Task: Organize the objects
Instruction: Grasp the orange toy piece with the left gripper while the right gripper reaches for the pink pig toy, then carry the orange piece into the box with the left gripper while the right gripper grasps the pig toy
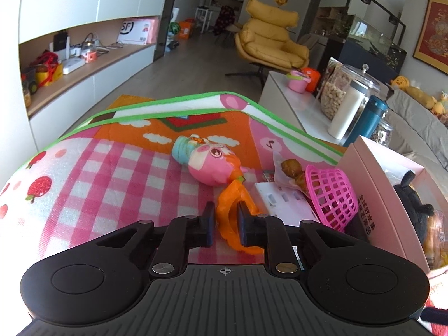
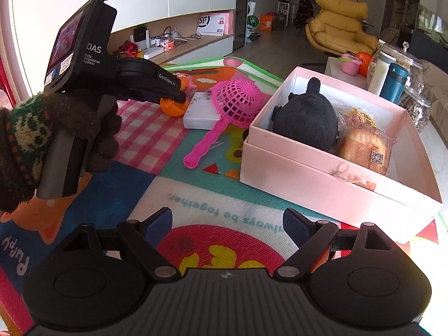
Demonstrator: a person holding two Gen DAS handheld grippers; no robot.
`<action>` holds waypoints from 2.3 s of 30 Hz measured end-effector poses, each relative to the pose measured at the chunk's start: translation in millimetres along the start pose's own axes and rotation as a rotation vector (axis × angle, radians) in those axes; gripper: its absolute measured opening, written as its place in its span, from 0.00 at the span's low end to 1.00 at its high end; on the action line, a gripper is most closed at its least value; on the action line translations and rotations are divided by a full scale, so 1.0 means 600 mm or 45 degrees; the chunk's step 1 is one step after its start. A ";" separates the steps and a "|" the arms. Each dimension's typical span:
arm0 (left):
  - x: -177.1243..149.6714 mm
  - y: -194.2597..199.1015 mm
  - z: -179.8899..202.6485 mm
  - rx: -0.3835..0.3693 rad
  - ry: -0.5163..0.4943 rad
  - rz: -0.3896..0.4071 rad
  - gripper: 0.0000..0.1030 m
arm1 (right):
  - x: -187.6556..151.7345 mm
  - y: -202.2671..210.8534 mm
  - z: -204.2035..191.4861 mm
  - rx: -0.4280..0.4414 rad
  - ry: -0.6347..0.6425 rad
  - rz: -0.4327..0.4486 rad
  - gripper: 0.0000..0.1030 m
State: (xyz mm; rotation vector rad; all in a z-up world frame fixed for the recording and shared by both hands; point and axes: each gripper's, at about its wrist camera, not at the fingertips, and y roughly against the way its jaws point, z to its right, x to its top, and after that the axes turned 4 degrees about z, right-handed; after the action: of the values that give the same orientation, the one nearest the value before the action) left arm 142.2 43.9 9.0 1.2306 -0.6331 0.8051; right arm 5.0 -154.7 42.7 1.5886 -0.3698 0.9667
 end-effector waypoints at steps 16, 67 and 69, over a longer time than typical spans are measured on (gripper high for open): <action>-0.098 0.162 -0.102 -0.096 0.053 0.078 0.14 | 0.195 -0.091 -0.075 0.065 0.044 0.078 0.85; -0.136 0.230 -0.024 -0.230 0.073 -0.031 0.13 | -0.041 0.061 -0.024 0.000 0.011 -0.117 0.48; -0.119 0.238 -0.001 -0.263 0.057 -0.026 0.13 | -0.053 0.071 -0.015 -0.002 -0.008 -0.099 0.49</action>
State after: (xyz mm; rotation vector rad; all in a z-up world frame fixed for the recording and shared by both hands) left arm -15.6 49.4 32.5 1.0269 -0.6500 0.7290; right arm -47.5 -166.3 47.3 1.5930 -0.3112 0.9020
